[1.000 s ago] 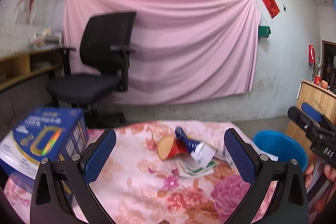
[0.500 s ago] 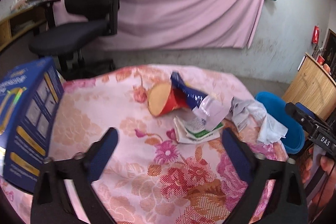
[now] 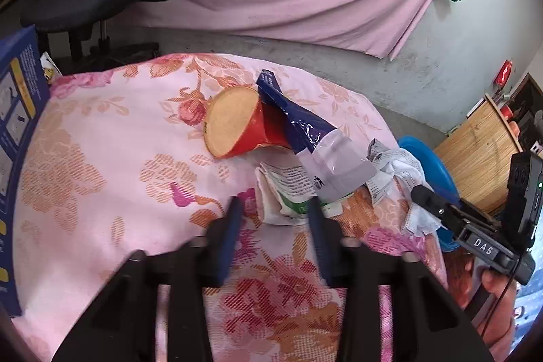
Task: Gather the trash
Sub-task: 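Grasp the grey face mask with the right tool while the left tool grasps the white paper packet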
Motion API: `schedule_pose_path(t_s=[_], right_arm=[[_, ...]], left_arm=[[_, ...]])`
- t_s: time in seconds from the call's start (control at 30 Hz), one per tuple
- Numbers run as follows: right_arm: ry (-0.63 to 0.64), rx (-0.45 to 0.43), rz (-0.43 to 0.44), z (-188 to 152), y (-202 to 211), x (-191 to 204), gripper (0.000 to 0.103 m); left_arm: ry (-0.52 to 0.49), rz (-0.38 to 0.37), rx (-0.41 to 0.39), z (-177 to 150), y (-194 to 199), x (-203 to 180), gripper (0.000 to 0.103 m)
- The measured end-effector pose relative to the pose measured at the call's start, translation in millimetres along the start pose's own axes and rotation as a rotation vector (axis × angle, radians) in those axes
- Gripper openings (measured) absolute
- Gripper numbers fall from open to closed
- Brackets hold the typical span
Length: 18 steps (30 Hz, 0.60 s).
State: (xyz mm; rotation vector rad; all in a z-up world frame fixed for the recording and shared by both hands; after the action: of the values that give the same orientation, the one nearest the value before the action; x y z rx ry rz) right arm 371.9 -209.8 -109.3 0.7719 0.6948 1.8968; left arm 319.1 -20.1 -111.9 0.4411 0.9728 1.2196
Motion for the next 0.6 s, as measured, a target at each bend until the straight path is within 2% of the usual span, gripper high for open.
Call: schedule_pose_path(t_s=[0.13, 0.2, 0.43, 0.6], right_arm=[[-0.023, 0.017, 0.035, -2.4, -1.4, -0.4, 0.051], [-0.022, 0.024, 0.050, -3.6, -0.5, 2.0, 0.045], [0.008, -0.009, 0.067, -6.5, 14.0, 13.4, 0.036], [0.016, -0.080, 0.059, -5.0, 33.1, 16.5, 0.035]], left_arm=[[0.030, -0.015, -0.002, 1.9, 1.4, 1.7, 0.017], [0.024, -0.014, -0.010, 2.0, 4.9, -1.5, 0.014], [0.006, 0.029, -0.084, -5.3, 28.0, -7.7, 0.006], [-0.042, 0.044, -0.160, -14.9, 55.0, -18.5, 0.005]])
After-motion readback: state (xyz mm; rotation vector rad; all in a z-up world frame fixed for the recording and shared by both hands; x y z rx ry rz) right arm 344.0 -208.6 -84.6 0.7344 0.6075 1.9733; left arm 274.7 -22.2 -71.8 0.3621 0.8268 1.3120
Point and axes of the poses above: each gripper's, at about its wrist camera, not at the fingertips, and y roughly against the way its jaws point, x to its left, z to its top, the point moved 8 cm from there along -y, roughly the way its jaws point, and after that the axes turned 1 degree about -x, right-handed, at the moved point
